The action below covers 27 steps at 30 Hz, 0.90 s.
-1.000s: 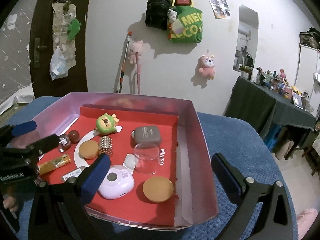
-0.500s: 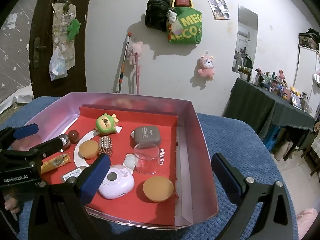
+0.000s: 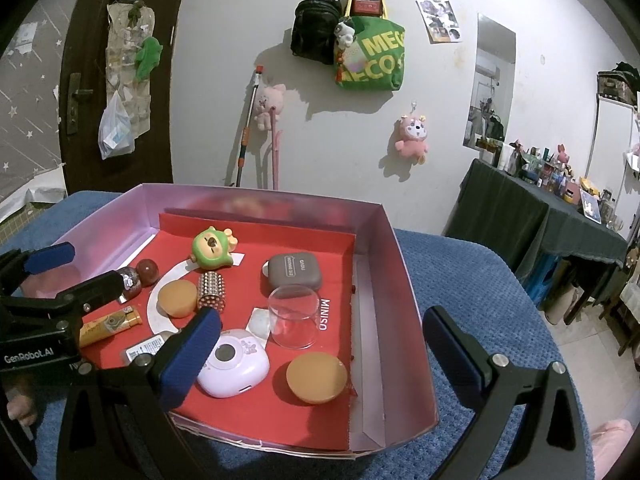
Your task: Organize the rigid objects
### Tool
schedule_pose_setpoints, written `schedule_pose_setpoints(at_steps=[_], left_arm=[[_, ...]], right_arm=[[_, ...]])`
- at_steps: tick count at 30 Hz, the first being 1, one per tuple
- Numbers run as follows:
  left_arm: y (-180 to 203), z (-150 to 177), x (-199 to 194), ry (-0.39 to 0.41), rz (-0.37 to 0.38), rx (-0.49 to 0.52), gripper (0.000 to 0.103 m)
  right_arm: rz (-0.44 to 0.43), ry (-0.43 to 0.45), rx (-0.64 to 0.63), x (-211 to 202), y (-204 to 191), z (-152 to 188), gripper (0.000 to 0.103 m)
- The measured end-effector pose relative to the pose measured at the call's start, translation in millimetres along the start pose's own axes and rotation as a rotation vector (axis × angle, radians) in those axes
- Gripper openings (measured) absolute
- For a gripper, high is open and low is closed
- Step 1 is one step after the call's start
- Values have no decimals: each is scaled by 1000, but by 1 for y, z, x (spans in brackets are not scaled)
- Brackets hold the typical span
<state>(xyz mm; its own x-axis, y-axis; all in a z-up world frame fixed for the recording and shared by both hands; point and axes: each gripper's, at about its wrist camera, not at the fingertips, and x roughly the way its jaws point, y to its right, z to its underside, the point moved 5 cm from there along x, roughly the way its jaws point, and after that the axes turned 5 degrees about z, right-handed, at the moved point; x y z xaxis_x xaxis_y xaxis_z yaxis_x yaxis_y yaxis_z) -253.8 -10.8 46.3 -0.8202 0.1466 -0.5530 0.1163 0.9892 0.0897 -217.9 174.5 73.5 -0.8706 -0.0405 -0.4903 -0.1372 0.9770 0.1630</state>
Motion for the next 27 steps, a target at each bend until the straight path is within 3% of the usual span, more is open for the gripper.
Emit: schedule_pose_setpoints(at_steps=[27], left_arm=[[-1, -1, 1, 3, 0, 1, 93]], right_arm=[[2, -5, 7, 1, 2, -1, 103]])
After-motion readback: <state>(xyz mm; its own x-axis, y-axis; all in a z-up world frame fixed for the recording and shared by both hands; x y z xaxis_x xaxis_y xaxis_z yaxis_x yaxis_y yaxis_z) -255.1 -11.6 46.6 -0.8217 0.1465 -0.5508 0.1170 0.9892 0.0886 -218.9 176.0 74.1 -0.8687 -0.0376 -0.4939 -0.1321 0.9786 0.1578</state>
